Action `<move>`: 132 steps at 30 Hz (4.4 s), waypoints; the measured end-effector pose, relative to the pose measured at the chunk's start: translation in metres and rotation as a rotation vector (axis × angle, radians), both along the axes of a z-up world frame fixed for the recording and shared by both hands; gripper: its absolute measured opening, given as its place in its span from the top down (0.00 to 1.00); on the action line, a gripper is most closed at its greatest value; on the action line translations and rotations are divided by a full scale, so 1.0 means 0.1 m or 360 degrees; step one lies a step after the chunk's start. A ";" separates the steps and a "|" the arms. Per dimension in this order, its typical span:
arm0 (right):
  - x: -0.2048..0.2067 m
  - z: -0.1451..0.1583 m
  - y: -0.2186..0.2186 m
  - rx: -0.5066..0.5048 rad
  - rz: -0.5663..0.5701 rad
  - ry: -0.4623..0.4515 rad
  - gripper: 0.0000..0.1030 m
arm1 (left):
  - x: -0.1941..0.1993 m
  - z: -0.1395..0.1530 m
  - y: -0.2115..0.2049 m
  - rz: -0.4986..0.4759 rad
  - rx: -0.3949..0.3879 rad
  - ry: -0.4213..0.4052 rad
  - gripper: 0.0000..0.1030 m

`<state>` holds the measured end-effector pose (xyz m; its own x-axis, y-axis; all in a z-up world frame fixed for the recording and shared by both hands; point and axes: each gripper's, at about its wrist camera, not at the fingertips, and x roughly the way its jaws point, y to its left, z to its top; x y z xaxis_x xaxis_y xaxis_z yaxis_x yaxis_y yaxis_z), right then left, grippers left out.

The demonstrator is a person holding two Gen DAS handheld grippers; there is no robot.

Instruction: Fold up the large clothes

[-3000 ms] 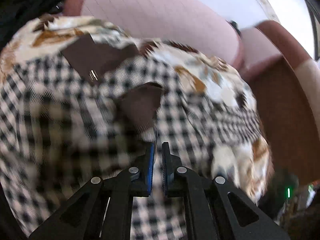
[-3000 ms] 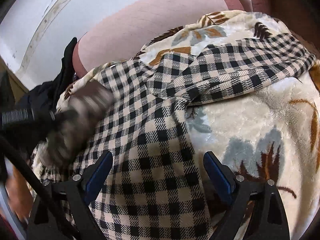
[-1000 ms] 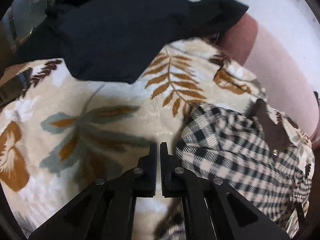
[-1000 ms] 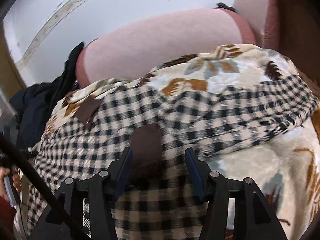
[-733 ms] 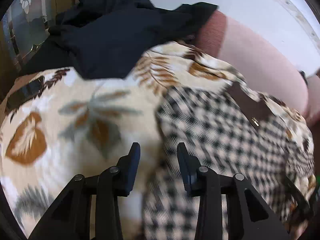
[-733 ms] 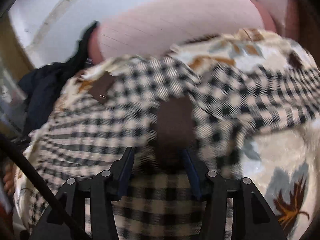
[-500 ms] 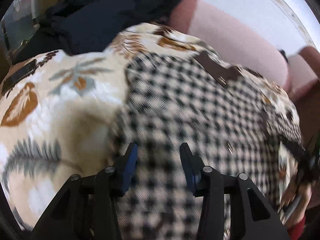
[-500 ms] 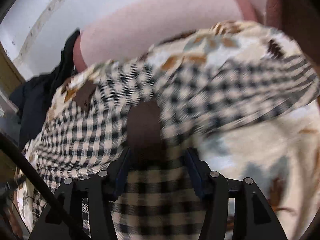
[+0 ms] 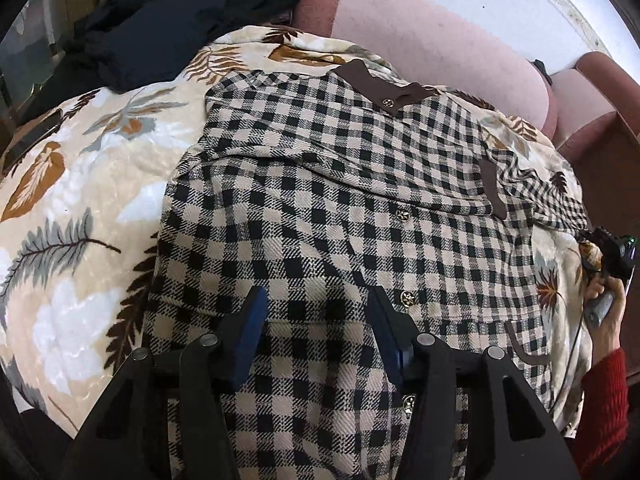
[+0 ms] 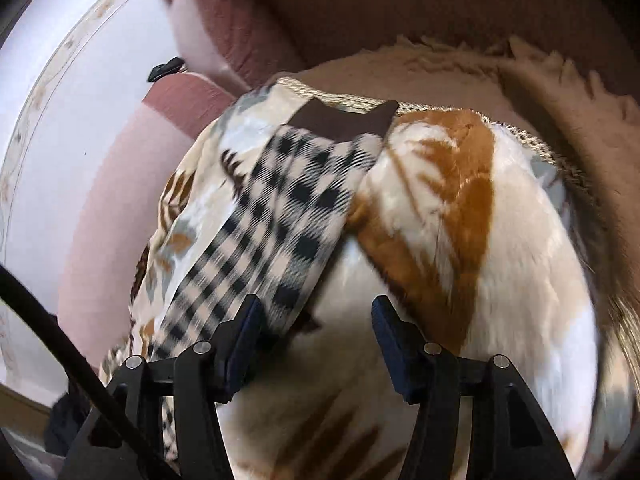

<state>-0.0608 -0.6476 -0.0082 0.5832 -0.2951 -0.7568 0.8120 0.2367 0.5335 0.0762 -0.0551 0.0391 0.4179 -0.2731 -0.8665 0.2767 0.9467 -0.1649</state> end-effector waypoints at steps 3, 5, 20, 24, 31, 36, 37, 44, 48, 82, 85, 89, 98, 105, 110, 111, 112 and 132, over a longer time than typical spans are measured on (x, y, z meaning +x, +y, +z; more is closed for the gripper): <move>0.12 0.02 -0.09 -0.0056 -0.0010 0.0002 0.40 | 0.02 -0.02 0.02 0.0024 -0.0003 0.0024 0.50; 0.22 0.03 -0.14 -0.0114 -0.0003 0.0031 0.41 | 0.03 -0.03 0.03 0.0028 -0.0008 0.0040 0.50; 1.75 0.90 2.08 -0.0735 0.1115 0.0071 0.90 | 0.00 -0.04 0.34 0.0092 -0.0079 0.0040 0.50; 2.10 0.59 3.48 -0.1020 0.1845 0.0256 0.90 | 0.00 -0.02 0.50 0.0145 -0.0108 0.0039 0.50; 1.89 0.24 4.39 -0.1443 0.2241 0.0570 0.62 | 0.04 0.06 0.71 0.0198 -0.0187 0.0023 0.50; 1.68 0.66 3.54 -0.1102 0.1801 0.0491 0.61 | 0.06 0.19 0.56 0.0120 -0.0209 -0.0051 0.49; 1.61 0.76 3.22 -0.1021 0.1607 0.0446 0.56 | 0.05 0.20 0.52 0.0103 -0.0216 -0.0053 0.48; 1.27 0.90 1.71 -0.0796 0.0843 0.0281 0.32 | -0.05 0.15 0.36 0.0042 -0.0145 -0.0053 0.48; 1.51 0.65 1.34 -0.0674 0.0837 0.0267 0.28 | -0.03 0.13 0.33 0.0059 -0.0114 -0.0027 0.48; 1.34 0.34 0.96 -0.0023 0.0794 -0.0290 0.42 | -0.09 -0.04 0.60 0.0132 -0.0138 0.0004 0.46; 1.27 0.10 0.69 0.0168 0.0770 -0.0373 0.42 | -0.05 -0.11 0.52 0.0130 -0.0123 0.0034 0.46; 1.36 -0.04 0.67 0.0204 0.0784 -0.0272 0.42 | -0.03 -0.20 0.39 0.0104 -0.0104 0.0061 0.46; 1.63 0.04 0.93 -0.0042 0.0859 -0.0167 0.45 | -0.04 -0.24 0.30 0.0069 -0.0072 0.0069 0.46; 1.73 0.12 1.05 -0.0200 0.0882 -0.0058 0.87 | -0.06 -0.22 0.30 0.0075 -0.0058 0.0059 0.46; 1.77 0.61 1.41 -0.0458 0.0938 -0.0048 0.88 | -0.08 -0.21 0.32 0.0063 -0.0078 0.0061 0.46; 1.79 0.69 1.51 -0.0484 0.0976 -0.0072 0.88 | -0.09 -0.21 0.33 0.0060 -0.0084 0.0060 0.46; 1.82 0.79 1.65 -0.0494 0.1042 -0.0120 0.88 | -0.10 -0.19 0.34 0.0060 -0.0093 0.0057 0.46; 1.55 0.64 3.35 -0.0473 0.1634 0.0232 0.60 | 0.12 0.01 0.54 0.0036 -0.0282 0.0002 0.40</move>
<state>0.0946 -0.3128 0.0557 0.5667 0.1001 -0.8178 0.2028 0.9451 0.2563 0.0884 -0.0009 0.0403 0.4243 -0.4122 -0.8063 0.2553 0.9087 -0.3302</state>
